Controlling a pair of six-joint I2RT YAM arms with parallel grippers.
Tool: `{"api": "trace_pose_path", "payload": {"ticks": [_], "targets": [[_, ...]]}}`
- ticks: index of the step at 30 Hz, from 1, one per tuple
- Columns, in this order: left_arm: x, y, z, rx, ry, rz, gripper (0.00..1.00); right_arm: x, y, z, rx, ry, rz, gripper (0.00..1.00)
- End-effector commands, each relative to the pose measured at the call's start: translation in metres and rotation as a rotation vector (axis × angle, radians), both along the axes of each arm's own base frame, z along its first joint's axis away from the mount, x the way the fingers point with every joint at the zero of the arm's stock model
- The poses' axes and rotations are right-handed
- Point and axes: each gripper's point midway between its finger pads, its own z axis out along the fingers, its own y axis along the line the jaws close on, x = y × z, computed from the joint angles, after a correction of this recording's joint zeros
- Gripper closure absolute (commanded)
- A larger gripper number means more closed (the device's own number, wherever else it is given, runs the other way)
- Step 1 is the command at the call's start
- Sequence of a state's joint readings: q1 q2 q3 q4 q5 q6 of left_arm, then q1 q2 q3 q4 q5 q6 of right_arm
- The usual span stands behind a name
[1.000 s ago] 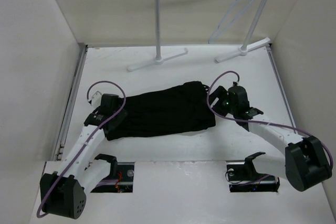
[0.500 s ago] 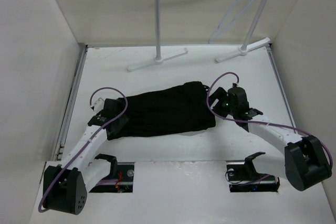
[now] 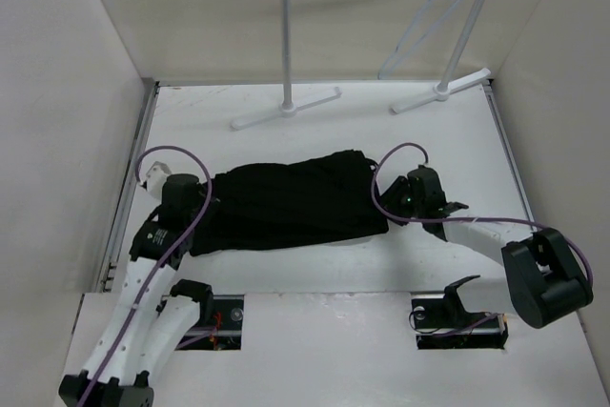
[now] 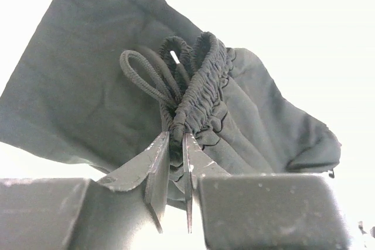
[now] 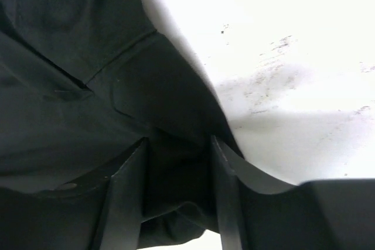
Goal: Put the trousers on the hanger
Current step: Fold the trousers at the center of the board.
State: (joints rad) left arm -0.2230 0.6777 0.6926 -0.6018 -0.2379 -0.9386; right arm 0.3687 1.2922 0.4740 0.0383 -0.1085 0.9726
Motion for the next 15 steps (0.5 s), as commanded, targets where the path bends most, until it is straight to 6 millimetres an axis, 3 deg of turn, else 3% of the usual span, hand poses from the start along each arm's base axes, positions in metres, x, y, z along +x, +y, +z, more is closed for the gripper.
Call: {"api": "trace_pose_path", "payload": {"ticks": [1, 6, 10, 13, 15], "targets": [[-0.028, 0.023, -0.003, 0.064, 0.070, 0.083, 0.91, 0.012, -0.001, 0.004, -0.006, -0.044, -0.024, 0.52], [-0.057, 0.048, -0.039, 0.145, 0.179, 0.160, 0.87, 0.006, -0.003, -0.011, -0.027, 0.000, -0.022, 0.42], [-0.059, 0.059, -0.068, 0.199, 0.286, 0.213, 0.68, 0.002, -0.002, -0.007, -0.023, -0.009, -0.006, 0.32], [-0.050, 0.059, -0.061, 0.185, 0.302, 0.223, 0.48, -0.004, -0.004, 0.008, -0.038, -0.037, 0.013, 0.29], [-0.041, 0.054, -0.038, 0.170, 0.226, 0.201, 0.43, -0.009, -0.008, 0.020, -0.063, -0.062, 0.017, 0.29]]}}
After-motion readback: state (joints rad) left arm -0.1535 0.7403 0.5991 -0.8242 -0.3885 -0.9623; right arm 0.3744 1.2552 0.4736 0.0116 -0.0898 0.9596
